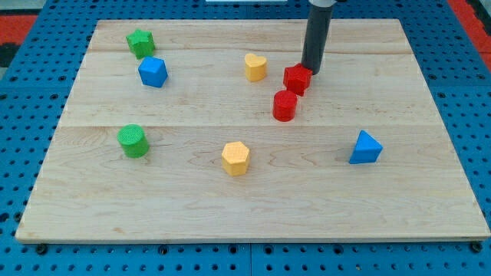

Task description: Push the green star towards the heart

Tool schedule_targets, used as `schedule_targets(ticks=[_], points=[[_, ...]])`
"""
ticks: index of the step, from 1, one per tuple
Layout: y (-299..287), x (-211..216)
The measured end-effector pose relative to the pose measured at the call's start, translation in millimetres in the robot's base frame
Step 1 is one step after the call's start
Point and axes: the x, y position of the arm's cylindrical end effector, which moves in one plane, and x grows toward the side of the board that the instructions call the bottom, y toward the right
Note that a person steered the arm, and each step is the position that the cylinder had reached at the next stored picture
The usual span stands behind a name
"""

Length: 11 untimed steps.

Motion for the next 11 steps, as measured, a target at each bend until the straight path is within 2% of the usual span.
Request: schedule_targets(ticks=[2,3,4,6,9,11], points=[[-77.2,-42.3],[-146.0,-48.0],[-170.3,-42.5],[-268.7,-36.3],[-299.5,-47.6],[-388.2,-42.7]])
